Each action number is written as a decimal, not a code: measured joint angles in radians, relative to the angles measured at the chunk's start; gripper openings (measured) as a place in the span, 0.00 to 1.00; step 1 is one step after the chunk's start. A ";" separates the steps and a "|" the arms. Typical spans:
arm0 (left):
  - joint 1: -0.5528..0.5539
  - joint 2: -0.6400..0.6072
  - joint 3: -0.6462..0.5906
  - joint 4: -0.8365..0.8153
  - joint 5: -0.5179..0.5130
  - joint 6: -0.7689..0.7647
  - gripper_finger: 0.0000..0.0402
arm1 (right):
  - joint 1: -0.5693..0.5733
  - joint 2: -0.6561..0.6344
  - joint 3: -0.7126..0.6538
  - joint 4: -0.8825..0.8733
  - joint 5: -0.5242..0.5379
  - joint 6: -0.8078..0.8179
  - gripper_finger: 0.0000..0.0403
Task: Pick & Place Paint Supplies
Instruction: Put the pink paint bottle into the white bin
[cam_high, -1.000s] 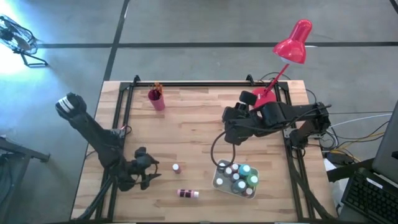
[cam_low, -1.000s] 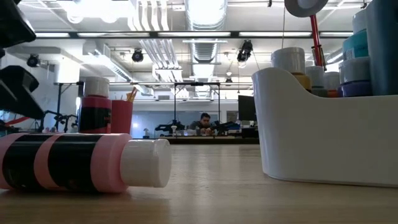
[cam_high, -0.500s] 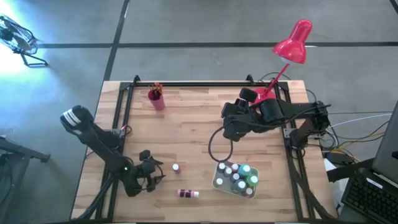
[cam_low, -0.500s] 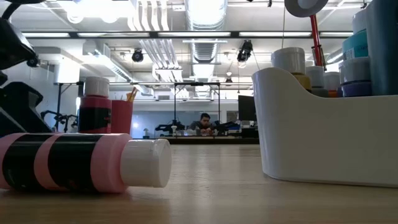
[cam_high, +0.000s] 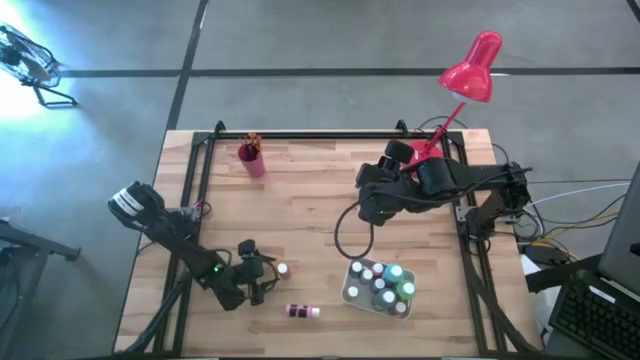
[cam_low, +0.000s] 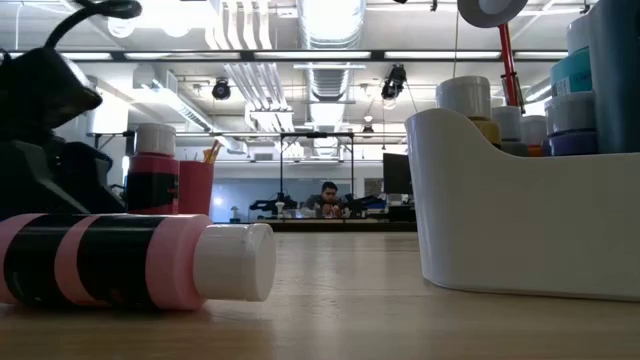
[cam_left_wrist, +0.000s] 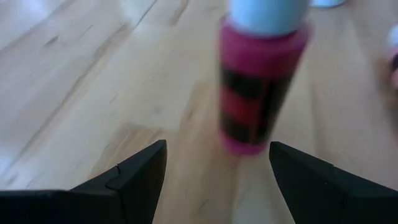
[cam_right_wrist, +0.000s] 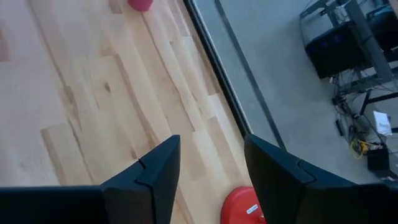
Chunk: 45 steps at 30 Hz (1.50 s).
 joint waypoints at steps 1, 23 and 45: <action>0.008 0.007 0.000 0.034 0.007 0.029 0.72 | -0.001 0.000 0.000 0.000 0.006 0.000 0.44; 0.141 0.112 0.003 0.270 0.181 0.172 0.63 | -0.003 0.000 0.000 -0.001 0.017 -0.001 0.29; 0.302 -0.308 0.085 -0.054 0.625 0.308 0.29 | -0.002 0.000 -0.005 0.119 -0.227 -0.026 0.19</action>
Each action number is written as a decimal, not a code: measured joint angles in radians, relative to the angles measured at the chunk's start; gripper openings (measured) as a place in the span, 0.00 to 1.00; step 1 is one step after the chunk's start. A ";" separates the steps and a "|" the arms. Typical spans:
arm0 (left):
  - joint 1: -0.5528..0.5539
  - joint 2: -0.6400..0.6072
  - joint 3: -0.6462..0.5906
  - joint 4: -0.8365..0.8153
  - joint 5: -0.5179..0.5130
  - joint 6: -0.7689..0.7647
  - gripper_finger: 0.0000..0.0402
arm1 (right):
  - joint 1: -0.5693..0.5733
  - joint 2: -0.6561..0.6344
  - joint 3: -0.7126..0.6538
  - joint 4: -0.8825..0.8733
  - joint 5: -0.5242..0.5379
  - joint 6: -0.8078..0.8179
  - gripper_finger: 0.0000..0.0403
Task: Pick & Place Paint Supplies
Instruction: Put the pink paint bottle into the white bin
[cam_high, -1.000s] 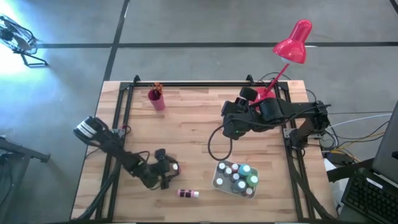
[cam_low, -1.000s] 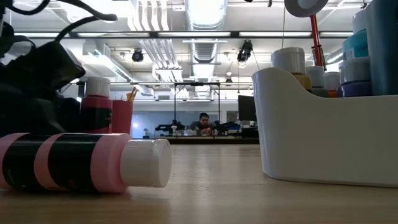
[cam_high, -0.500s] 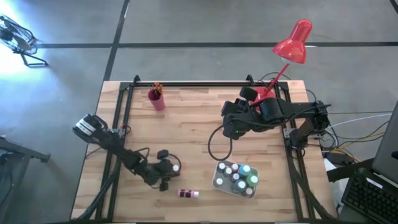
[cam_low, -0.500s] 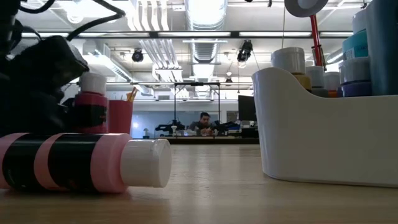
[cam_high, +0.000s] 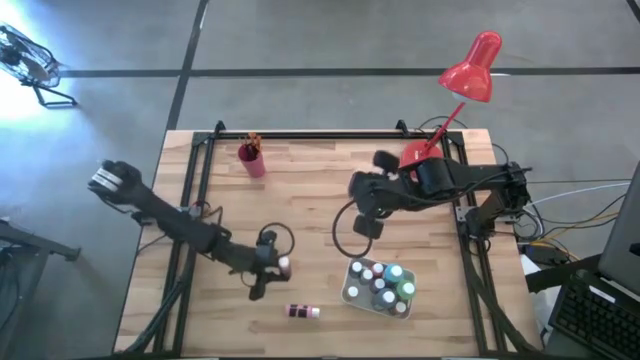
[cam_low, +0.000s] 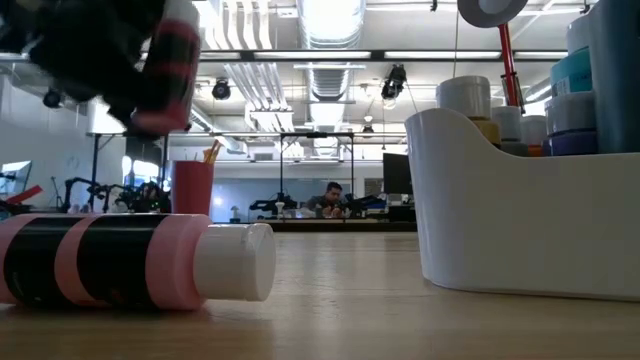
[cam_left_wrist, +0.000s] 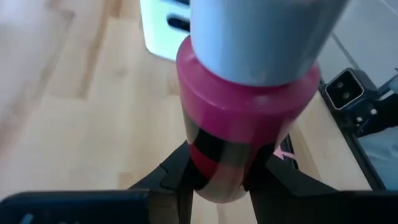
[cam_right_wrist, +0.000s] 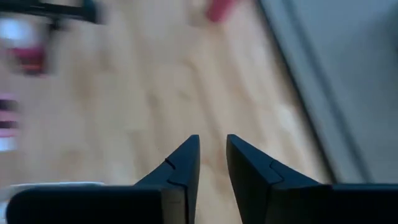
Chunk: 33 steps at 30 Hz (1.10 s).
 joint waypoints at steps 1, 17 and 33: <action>0.013 -0.022 0.019 -0.044 0.004 0.020 0.29 | 0.000 0.000 -0.001 0.033 -0.047 -0.019 0.19; 0.181 -0.042 0.458 -0.563 0.114 0.364 0.29 | 0.025 0.000 -0.016 0.322 -0.365 -0.132 0.34; 0.302 0.139 0.705 -0.569 0.079 0.602 0.29 | 0.068 0.000 -0.023 0.379 -0.311 -0.133 0.52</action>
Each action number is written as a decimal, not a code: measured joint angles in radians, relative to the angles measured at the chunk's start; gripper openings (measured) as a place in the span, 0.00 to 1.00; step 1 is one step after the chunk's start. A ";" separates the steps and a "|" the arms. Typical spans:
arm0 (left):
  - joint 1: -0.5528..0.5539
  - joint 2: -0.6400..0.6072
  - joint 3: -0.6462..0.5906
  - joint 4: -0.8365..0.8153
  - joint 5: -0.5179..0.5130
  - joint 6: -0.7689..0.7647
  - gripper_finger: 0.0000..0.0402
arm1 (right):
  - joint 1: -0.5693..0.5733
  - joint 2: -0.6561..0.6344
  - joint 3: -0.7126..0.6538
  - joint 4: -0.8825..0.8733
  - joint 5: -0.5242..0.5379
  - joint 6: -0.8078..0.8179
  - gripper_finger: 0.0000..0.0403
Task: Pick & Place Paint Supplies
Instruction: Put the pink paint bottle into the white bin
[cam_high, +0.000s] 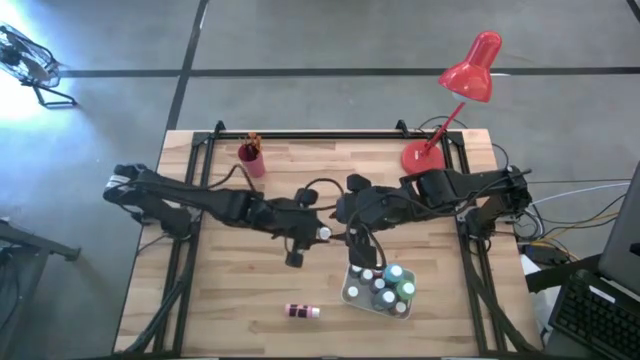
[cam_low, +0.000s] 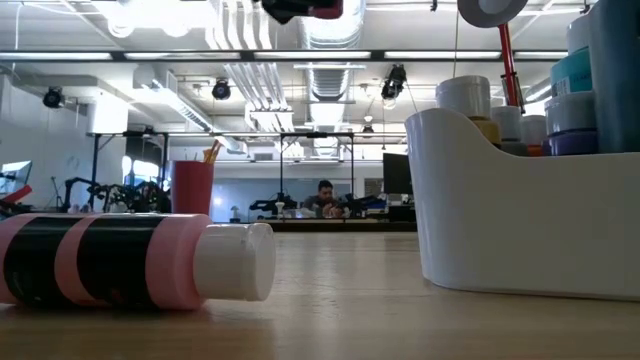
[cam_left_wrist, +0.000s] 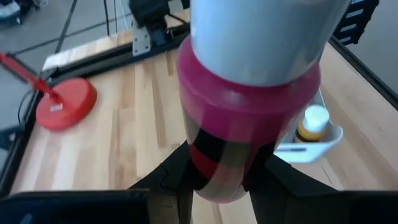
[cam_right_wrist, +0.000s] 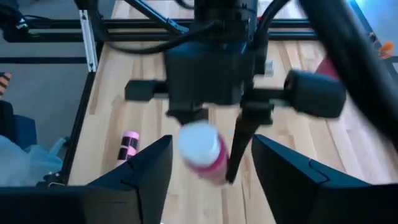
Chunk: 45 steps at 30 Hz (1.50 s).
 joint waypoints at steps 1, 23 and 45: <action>0.000 0.018 0.021 0.000 0.000 0.011 0.29 | 0.000 0.000 0.000 0.000 0.002 -0.003 0.54; 0.005 0.122 0.207 -0.094 0.003 0.001 0.29 | 0.035 -0.004 -0.017 -0.052 0.005 -0.021 0.62; 0.012 0.115 0.210 -0.070 -0.010 -0.047 0.29 | 0.069 0.000 -0.053 0.003 0.090 -0.068 0.53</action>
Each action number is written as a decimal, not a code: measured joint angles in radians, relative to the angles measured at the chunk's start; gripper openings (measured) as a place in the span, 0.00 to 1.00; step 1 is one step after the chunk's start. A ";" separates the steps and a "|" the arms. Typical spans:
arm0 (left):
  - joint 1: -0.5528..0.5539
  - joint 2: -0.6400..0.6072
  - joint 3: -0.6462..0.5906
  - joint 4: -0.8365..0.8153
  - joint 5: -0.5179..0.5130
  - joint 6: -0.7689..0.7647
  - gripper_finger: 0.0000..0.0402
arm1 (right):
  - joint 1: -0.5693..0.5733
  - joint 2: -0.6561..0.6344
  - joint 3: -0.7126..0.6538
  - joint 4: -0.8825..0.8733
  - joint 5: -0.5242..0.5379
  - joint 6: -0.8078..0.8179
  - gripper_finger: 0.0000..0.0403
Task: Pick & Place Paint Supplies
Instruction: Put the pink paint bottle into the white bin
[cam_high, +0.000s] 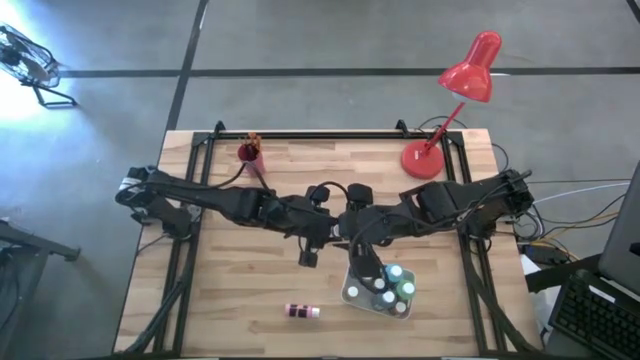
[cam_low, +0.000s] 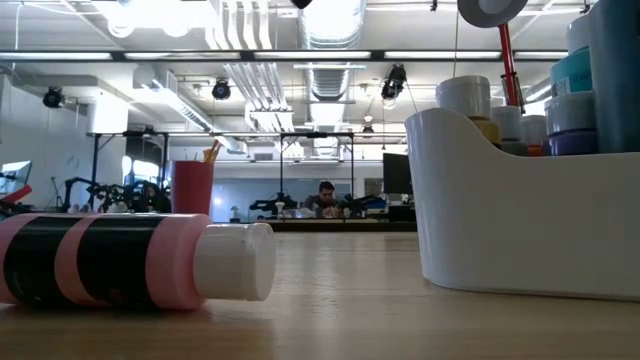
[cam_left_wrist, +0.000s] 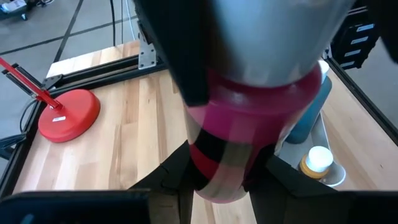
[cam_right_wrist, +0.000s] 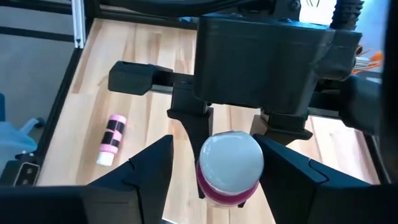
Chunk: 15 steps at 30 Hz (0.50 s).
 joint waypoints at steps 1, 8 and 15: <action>0.000 0.000 0.000 0.000 0.000 0.000 0.29 | 0.000 0.000 0.000 0.000 0.002 -0.001 0.52; 0.000 0.000 0.000 -0.002 0.004 0.000 0.29 | 0.000 0.001 0.000 0.000 0.019 -0.009 0.41; 0.002 0.000 0.000 -0.010 0.008 -0.001 0.29 | -0.001 0.001 0.000 -0.003 0.022 -0.013 0.27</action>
